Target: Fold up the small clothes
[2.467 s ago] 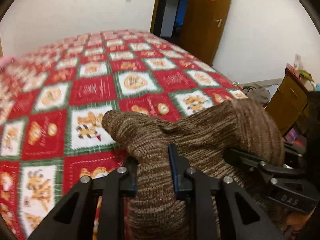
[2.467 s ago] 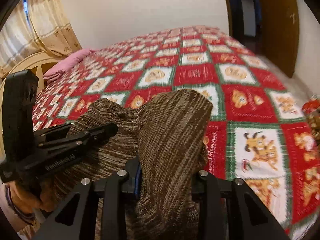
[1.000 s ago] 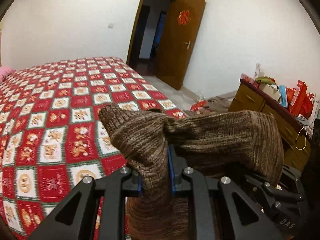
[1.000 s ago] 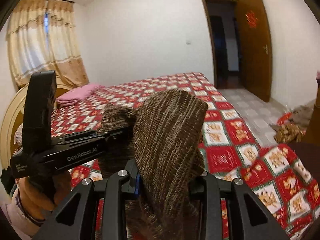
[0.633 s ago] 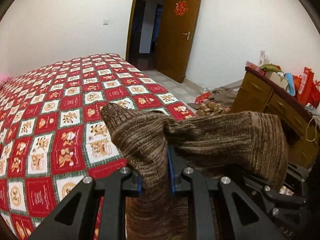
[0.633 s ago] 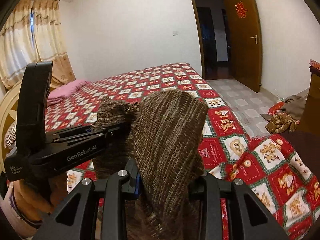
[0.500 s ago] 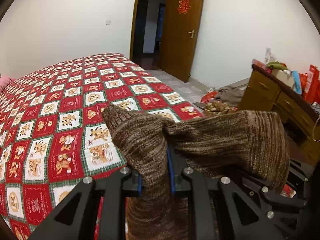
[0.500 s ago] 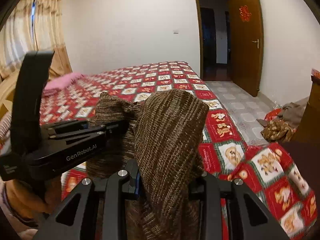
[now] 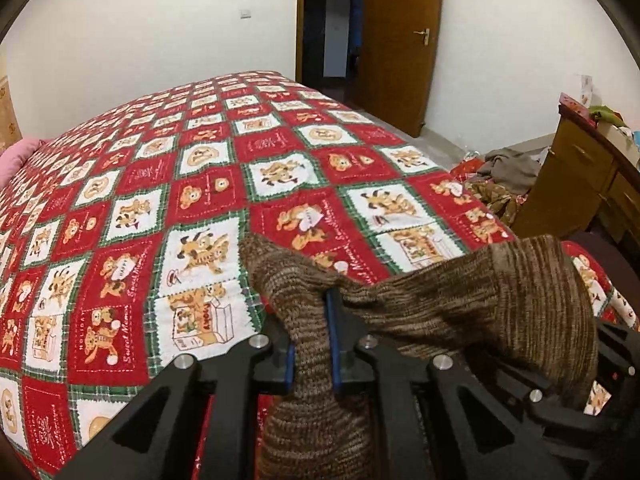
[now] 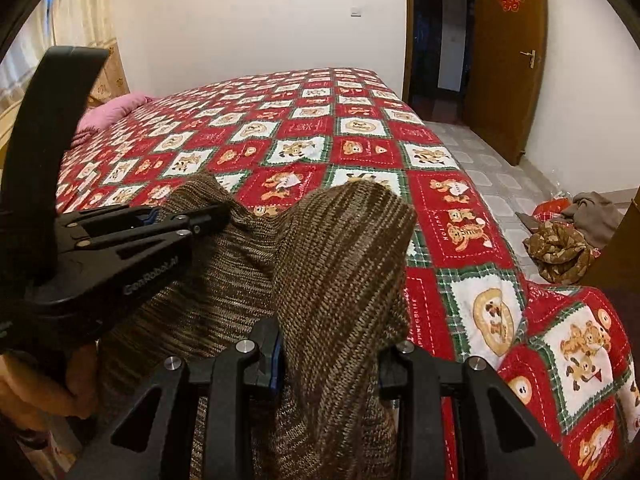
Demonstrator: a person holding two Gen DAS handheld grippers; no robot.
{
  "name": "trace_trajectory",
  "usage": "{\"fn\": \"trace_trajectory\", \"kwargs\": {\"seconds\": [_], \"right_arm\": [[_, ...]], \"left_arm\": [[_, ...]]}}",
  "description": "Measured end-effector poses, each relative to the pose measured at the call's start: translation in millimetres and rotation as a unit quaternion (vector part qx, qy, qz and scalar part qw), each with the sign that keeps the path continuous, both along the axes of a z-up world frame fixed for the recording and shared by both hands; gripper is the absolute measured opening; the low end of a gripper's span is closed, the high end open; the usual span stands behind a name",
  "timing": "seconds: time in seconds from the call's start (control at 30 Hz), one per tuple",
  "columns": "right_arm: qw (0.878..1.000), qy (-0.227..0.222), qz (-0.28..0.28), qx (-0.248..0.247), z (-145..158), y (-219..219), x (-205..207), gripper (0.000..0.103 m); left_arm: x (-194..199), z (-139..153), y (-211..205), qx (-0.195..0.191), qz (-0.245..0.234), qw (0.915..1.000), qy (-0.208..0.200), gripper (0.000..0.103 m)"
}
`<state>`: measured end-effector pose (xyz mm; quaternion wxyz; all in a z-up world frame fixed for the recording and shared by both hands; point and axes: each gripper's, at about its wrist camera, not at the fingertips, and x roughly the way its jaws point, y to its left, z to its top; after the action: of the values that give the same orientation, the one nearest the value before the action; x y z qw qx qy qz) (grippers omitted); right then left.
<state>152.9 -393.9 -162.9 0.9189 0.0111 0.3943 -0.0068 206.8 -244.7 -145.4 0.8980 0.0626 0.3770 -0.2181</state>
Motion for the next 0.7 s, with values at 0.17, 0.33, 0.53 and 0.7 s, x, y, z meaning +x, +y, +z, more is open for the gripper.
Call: {"fn": "trace_trajectory", "kwargs": {"seconds": [0.17,0.33,0.53,0.7], "right_arm": [[0.999,0.033,-0.015,0.038,-9,-13,13,0.036],[0.998,0.038,-0.045,0.037,-6,-33,3,0.074],[0.993,-0.04,-0.107,0.041,34,-58,-49,0.073],[0.996,-0.037,-0.08,0.025,52,-40,-36,0.024]], "left_arm": [[14,-10,-3,0.007,0.007,0.9995,0.031,0.015],[32,-17,6,0.01,0.012,0.9962,0.085,0.05],[35,2,49,-0.006,0.055,0.9968,0.058,0.074],[47,3,68,-0.023,0.066,0.9939,0.085,0.074]]}}
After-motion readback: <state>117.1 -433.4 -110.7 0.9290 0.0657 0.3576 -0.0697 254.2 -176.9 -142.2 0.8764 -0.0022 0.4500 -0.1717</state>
